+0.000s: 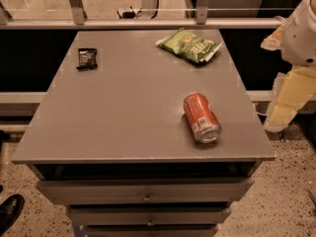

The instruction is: Move green jalapeno chip bag near rxbar chocolate

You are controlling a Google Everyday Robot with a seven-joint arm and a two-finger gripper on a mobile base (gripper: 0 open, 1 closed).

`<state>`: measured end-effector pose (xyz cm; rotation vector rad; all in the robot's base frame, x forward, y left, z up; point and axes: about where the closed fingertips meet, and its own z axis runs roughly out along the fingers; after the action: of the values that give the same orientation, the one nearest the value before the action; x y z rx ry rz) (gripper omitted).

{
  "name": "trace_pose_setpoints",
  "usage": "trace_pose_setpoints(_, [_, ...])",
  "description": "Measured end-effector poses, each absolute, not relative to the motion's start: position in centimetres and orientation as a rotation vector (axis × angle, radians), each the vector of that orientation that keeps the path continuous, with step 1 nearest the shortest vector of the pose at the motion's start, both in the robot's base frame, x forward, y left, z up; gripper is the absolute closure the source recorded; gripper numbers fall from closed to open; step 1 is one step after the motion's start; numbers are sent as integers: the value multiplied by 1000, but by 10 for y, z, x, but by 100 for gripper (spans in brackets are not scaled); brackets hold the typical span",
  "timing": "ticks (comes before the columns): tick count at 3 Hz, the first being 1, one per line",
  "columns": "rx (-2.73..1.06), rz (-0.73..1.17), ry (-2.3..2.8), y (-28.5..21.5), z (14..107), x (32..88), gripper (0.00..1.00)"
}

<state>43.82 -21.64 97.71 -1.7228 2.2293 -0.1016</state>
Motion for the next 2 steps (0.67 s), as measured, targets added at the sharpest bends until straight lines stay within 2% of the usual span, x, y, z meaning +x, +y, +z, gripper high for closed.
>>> trace_pose_setpoints(2, [-1720,-88,2142,-208,976,451,0])
